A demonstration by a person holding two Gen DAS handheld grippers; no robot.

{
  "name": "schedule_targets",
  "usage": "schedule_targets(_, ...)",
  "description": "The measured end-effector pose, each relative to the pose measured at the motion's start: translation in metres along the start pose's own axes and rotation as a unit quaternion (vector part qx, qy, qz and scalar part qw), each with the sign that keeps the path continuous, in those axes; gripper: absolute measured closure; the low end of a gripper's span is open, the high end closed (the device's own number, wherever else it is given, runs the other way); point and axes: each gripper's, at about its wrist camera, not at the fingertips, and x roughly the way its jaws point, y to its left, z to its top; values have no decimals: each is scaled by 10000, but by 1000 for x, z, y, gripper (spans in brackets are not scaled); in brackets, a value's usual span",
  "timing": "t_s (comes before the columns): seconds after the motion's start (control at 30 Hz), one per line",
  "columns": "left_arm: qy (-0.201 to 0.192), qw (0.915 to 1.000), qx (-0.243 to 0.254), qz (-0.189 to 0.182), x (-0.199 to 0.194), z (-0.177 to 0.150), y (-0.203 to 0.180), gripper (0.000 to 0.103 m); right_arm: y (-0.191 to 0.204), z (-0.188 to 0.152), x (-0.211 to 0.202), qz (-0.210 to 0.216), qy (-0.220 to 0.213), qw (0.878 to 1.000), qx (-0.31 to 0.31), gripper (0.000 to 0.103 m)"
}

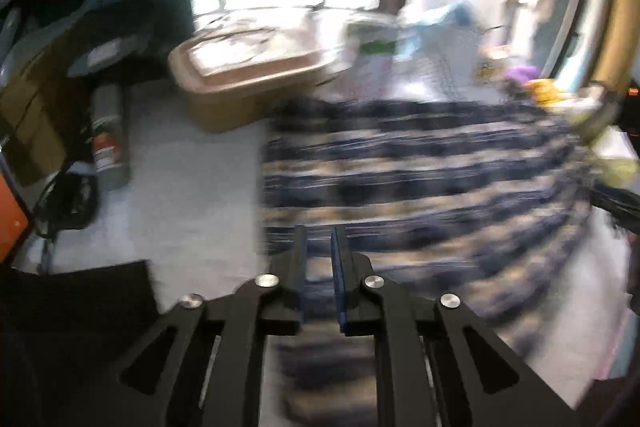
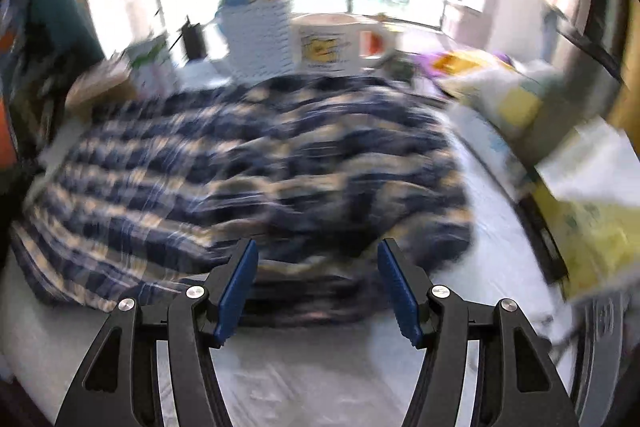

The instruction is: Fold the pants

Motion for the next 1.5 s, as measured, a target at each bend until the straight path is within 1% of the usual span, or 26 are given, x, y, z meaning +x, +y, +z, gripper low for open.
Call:
schedule_targets(0.07,15,9998,100,-180,-5,-3,-21,91,-12,1,-5,-4,-57,9996,268,39)
schedule_targets(0.13,124,9994,179,-272,0,-9,-40,91,-17,4,-8,-34,-211,9991,358,39)
schedule_targets(0.17,243,9991,205,-279,5,-13,-48,91,-16,7,-7,-37,-255,9991,345,39)
schedule_targets(0.23,523,9981,48,-320,17,-22,-54,91,-11,10,-2,47,-296,9991,285,39)
schedule_targets(0.3,729,9972,-61,-181,26,-33,-55,91,-3,12,6,146,-258,9994,170,39)
schedule_targets(0.33,757,9971,-54,-96,26,-38,-54,91,2,11,13,125,-169,9997,79,39)
schedule_targets(0.4,678,9977,-49,-12,22,-44,-50,91,5,6,28,59,93,9999,-49,39)
schedule_targets(0.47,635,9979,8,130,18,-48,-46,91,3,-1,38,11,264,9996,-105,39)
schedule_targets(0.5,606,9980,40,161,15,-49,-43,91,2,-3,37,52,149,9997,-186,39)
schedule_targets(0.53,615,9978,60,223,14,-51,-41,91,-1,-4,35,70,180,9997,-158,39)
schedule_targets(0.6,670,9964,90,504,11,-50,-35,90,-5,-5,34,26,201,9997,-120,39)
schedule_targets(0.67,677,9958,-43,614,9,-46,-22,90,-12,-8,29,-3,242,9997,-16,39)
schedule_targets(0.77,496,9964,-194,664,-1,-40,-9,90,-19,-15,15,12,212,9996,175,39)
schedule_targets(0.83,369,9967,-262,669,-6,-36,-5,90,-26,-19,2,156,146,9988,441,39)
schedule_targets(0.97,264,9981,-201,510,-6,-30,-9,90,-38,-23,-16,305,49,9954,909,37)
schedule_targets(1.0,268,9983,-172,478,-5,-29,-11,90,-41,-23,-16,379,54,9938,1048,36)
schedule_targets(1.1,227,9990,-107,372,-5,-27,-16,90,-50,-29,-10,571,180,9867,1514,35)
schedule_targets(1.2,138,9991,-158,360,-8,-25,-13,90,-55,-29,0,655,185,9802,1858,35)
schedule_targets(1.23,121,9990,-204,380,-8,-24,-10,90,-58,-28,3,691,86,9779,1972,35)
schedule_targets(1.4,11,9975,-472,521,-12,-19,10,90,-72,-11,19,861,-103,9655,2457,35)
schedule_targets(1.47,-66,9966,-574,582,-15,-17,18,90,-80,-4,27,998,-225,9559,2752,35)
schedule_targets(1.5,-119,9959,-655,614,-16,-14,23,90,-85,0,33,1121,-257,9478,2975,35)
